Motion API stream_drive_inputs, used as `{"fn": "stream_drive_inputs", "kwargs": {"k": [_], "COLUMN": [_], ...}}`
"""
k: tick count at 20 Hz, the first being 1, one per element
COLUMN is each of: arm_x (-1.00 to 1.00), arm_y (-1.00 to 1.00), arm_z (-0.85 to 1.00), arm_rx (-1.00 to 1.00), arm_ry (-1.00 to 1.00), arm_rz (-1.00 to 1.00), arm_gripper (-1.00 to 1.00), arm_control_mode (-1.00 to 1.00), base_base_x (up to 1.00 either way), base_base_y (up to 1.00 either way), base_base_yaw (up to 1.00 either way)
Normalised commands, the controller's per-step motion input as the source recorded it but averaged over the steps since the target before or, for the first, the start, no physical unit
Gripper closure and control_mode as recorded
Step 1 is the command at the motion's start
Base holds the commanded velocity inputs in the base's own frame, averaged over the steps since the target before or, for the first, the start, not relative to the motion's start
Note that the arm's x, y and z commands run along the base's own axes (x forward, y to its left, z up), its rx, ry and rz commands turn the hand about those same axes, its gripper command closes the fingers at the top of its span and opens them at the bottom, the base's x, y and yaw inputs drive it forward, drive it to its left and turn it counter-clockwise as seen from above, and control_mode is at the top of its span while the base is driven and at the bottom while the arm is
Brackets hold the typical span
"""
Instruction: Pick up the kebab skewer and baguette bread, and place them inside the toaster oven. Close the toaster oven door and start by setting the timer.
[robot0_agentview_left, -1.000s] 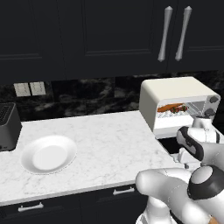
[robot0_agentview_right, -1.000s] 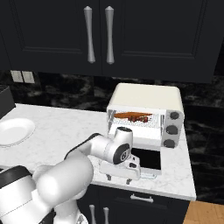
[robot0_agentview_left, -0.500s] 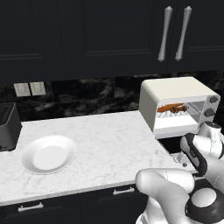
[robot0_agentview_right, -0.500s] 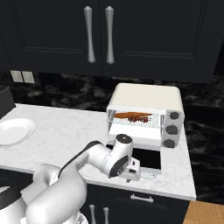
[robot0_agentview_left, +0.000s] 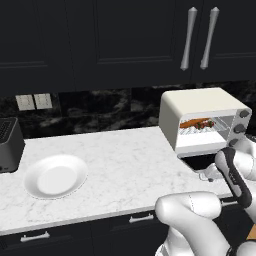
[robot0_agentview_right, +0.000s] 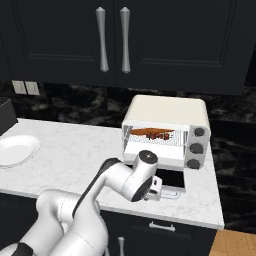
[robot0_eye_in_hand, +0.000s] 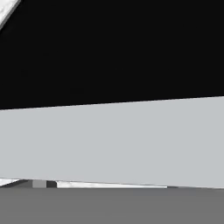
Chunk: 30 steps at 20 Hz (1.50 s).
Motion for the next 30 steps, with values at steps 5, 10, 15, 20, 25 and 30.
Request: {"fn": "stream_drive_inputs", "kwargs": {"k": [5, 10, 15, 20, 25, 30], "arm_x": [1.0, 1.0, 1.0, 1.0, 1.0, 0.98], "arm_y": [0.73, 0.69, 0.46, 0.21, 0.28, 0.35], "arm_z": [0.42, 0.34, 0.38, 0.3, 0.28, 0.14], "arm_rx": [0.0, 0.0, -0.03, -0.07, -0.06, -0.04], "arm_ry": [-0.46, -0.47, -0.43, -0.28, -0.25, -0.3], "arm_rz": [-0.21, -0.22, -0.21, -0.19, -0.18, -0.19], "arm_gripper": [-1.0, -1.0, -1.0, -1.0, -1.0, -1.0], "arm_control_mode": [-1.0, -1.0, -1.0, -1.0, -1.0, -1.0], "base_base_x": [0.0, 0.0, 0.0, 0.0, 0.0, 0.0], "base_base_y": [0.0, 0.0, 0.0, 0.0, 0.0, 0.0], "base_base_yaw": [0.0, 0.0, 0.0, 0.0, 0.0, 0.0]}}
